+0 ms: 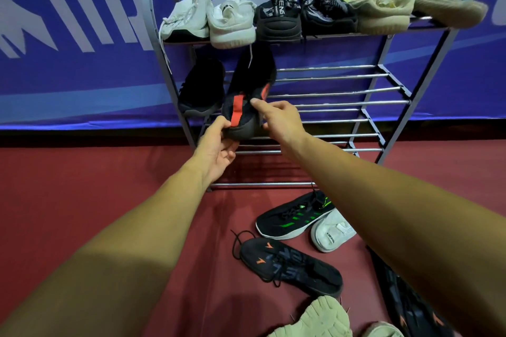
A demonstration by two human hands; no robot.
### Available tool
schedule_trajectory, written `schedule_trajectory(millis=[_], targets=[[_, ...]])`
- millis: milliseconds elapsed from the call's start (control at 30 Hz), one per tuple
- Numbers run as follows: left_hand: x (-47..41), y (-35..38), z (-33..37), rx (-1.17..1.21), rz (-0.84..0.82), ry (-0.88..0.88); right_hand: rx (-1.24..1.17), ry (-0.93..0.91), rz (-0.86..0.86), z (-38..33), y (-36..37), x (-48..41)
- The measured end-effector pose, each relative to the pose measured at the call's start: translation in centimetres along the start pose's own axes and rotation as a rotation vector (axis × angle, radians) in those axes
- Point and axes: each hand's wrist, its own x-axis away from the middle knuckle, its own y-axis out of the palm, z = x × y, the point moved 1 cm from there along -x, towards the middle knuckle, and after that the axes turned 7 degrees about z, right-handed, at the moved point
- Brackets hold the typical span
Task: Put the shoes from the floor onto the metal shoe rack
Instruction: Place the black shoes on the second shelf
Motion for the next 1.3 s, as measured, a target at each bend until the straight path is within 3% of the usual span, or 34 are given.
schedule_trajectory(millis=[167,667,1000,1133,1300], targets=[[-1.3,-0.1,0.1,0.003,0.063,0.015,0.160,0.009,-0.075,1.2,1.7,0.1],[-4.9,1.1,1.3,0.011,0.120,0.022,-0.038,0.001,0.028,2.2,3.7,-3.5],[-5.3,1.0,1.4,-0.038,0.099,0.060,0.060,-0.040,-0.057,1.9,2.6,-4.1],[-4.3,0.6,0.6,-0.109,0.092,0.069,0.250,-0.069,-0.102,2.0,0.9,-3.3],[-3.0,0.7,-2.0,-0.338,0.040,0.054,0.822,-0.167,-0.244,3.2,-3.6,-1.6]])
